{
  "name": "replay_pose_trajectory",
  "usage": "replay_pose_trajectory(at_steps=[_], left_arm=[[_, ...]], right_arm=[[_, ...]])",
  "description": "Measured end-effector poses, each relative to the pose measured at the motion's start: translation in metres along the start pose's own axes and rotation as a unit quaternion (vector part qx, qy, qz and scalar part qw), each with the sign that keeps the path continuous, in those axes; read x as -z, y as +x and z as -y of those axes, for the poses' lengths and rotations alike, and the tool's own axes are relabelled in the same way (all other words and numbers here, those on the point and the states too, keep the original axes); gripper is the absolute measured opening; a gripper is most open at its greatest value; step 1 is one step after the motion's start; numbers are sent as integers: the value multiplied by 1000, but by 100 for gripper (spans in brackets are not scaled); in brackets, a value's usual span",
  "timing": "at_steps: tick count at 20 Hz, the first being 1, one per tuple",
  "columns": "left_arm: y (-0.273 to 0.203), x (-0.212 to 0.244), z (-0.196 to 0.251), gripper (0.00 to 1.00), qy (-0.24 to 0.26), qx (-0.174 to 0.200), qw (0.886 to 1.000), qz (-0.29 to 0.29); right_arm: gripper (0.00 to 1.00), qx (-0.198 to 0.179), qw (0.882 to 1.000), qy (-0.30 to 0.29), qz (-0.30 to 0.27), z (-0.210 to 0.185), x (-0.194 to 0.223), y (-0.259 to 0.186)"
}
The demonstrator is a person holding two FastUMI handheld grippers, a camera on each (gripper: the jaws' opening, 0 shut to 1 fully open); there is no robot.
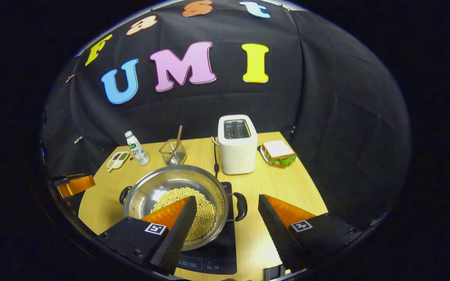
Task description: First push the handle of the pot to place it horizontally, then grasp the pot with both hands and set it on the induction cooktop.
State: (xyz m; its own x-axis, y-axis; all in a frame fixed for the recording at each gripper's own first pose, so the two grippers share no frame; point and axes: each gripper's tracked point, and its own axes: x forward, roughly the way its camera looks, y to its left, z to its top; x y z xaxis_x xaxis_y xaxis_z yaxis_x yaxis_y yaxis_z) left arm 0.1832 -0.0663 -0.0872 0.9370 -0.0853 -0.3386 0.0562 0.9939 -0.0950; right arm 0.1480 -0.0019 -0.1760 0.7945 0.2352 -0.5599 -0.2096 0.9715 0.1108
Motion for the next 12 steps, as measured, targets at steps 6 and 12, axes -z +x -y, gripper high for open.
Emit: replay_pose_trajectory(at_steps=[6,12], left_arm=[[-98,-58,-21,95,30,-44,990,128],[-173,-56,-31,95,31,-84,979,185]], right_arm=[[99,14,989,-22,145,-20,-69,-91],[98,24,972,-21,233,-32,-78,-162]])
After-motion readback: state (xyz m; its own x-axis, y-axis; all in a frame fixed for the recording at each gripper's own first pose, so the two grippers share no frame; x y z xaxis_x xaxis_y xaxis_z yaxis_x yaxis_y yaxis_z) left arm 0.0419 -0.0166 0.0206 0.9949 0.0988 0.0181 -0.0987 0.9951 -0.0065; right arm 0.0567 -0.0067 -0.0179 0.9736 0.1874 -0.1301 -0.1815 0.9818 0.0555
